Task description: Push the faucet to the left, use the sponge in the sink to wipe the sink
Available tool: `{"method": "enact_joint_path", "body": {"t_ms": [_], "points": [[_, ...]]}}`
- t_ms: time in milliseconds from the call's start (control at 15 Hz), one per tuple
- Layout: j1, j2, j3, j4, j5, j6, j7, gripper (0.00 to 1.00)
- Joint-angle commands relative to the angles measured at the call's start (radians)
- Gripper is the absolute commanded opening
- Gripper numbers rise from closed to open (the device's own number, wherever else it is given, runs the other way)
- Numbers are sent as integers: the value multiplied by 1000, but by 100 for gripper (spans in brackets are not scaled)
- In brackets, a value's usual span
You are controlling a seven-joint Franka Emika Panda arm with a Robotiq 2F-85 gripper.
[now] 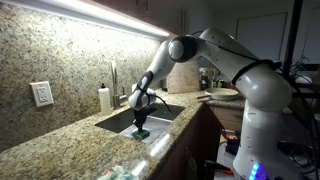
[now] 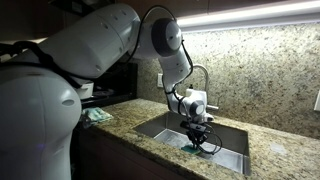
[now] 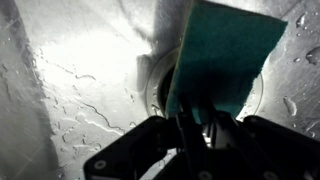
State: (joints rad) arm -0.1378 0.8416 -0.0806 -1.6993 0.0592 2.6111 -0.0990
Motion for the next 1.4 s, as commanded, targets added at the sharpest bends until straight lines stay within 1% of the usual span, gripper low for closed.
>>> {"method": "enact_joint_path", "body": {"t_ms": [0,400,533,933,1333], "points": [[15,-78,5,-101,-14,5,34,0],[-5,-73,54,-133,20,-27,18,0],[-7,-66,53,-136,23,-17,22,0],[-12,-60,27,-162,34,-29,76,0],[-61,-69,0,-195,97,-10,132,0]]}}
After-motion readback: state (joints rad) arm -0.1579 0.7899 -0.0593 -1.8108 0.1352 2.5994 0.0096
